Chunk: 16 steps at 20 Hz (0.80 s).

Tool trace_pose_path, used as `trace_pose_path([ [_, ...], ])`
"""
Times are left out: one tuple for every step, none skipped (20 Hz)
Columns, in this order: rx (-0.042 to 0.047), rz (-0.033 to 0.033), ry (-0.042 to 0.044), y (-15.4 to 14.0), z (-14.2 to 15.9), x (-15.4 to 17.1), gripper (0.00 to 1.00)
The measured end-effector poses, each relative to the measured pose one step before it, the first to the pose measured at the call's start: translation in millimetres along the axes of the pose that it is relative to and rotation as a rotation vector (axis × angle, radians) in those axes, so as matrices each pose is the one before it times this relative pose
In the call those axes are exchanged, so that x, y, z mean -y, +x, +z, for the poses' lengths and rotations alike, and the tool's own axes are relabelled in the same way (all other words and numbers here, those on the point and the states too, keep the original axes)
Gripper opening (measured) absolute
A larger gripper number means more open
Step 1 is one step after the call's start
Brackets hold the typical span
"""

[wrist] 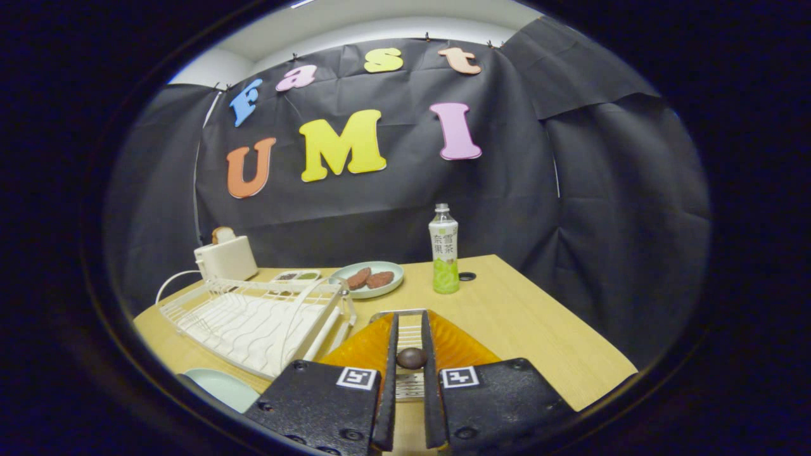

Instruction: Take the plate from the dish rack, then take the spoon from the basket and place it into the plate.

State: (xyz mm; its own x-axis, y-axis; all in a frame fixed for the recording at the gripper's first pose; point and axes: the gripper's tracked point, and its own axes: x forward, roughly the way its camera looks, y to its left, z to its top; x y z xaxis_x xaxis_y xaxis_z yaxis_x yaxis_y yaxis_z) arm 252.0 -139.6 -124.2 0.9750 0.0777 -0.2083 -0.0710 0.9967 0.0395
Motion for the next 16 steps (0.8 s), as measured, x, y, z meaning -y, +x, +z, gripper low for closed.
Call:
trace_pose_path([
  [0.00638, -0.00671, -0.00458, -0.99, 3.47, 0.12, 0.22],
  [0.01068, -0.01265, -0.00472, -0.88, 3.02, 0.01, 0.20],
  [0.01402, -0.01112, -0.00508, -1.52, 5.04, -0.14, 0.19],
  [0.01180, -0.00923, -0.00740, -2.17, 5.57, -1.19, 0.18],
  [0.00806, -0.00155, -0.00478, -1.79, 6.57, -2.57, 0.17],
  [0.01237, -0.00106, -0.00223, -2.63, 7.70, -2.45, 0.17],
  [0.01548, -0.00468, 0.00332, -2.50, 10.10, -1.74, 0.17],
  [0.01340, -0.00425, 0.00060, -1.95, 9.46, -1.39, 0.17],
  [0.01278, 0.00017, -0.00078, -3.33, 9.76, -3.07, 0.17],
  [0.01367, -0.00335, -0.00102, -3.31, 9.58, -2.31, 0.17],
  [0.01279, -0.00564, -0.00243, -6.55, 10.24, -1.98, 0.17],
  [0.00867, -0.00438, -0.00266, -4.91, 10.50, -2.79, 0.17],
  [0.01053, -0.00057, -0.00242, -6.10, 9.49, -3.82, 0.17],
  [0.00680, -0.00109, -0.00432, -6.45, 10.48, -4.62, 0.17],
  [0.00576, 0.00071, -0.00454, -6.18, 8.80, -4.66, 0.17],
  [0.00168, 0.00171, -0.00486, -7.39, 6.68, -5.34, 0.17],
])
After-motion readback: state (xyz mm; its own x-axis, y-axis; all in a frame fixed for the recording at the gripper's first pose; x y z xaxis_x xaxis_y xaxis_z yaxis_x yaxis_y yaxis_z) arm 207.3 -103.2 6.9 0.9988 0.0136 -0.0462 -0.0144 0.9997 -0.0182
